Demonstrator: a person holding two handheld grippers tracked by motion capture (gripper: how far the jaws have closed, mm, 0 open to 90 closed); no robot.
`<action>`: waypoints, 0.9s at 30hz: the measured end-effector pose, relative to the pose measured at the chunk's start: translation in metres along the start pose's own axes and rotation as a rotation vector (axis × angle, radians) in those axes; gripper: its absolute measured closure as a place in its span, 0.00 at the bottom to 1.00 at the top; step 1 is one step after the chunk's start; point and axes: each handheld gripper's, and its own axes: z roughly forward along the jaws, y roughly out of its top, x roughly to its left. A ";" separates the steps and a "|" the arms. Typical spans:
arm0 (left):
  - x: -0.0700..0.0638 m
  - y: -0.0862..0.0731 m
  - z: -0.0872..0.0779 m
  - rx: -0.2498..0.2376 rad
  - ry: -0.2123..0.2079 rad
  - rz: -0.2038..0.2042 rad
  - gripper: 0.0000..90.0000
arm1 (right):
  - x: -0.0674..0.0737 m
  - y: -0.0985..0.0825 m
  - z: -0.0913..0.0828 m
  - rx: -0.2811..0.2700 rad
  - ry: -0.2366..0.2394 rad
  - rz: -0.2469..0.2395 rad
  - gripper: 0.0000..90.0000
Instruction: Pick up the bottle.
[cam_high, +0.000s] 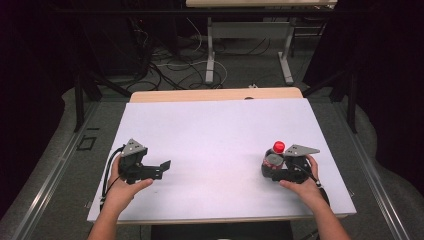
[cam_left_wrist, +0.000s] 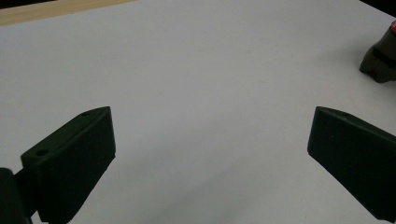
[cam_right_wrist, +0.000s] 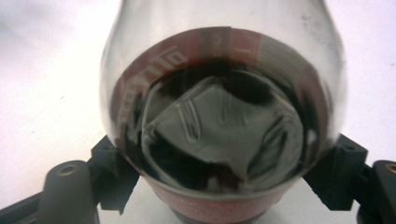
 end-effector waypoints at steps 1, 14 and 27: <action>0.000 0.000 0.000 0.000 0.000 0.000 0.01 | 0.000 0.000 0.000 0.004 0.009 0.003 0.26; 0.000 0.000 0.001 0.002 0.004 0.018 0.01 | 0.001 0.003 -0.002 0.001 0.006 0.017 0.29; -0.001 0.000 0.001 0.005 -0.001 0.020 0.01 | 0.003 0.007 -0.004 0.015 0.002 0.043 0.31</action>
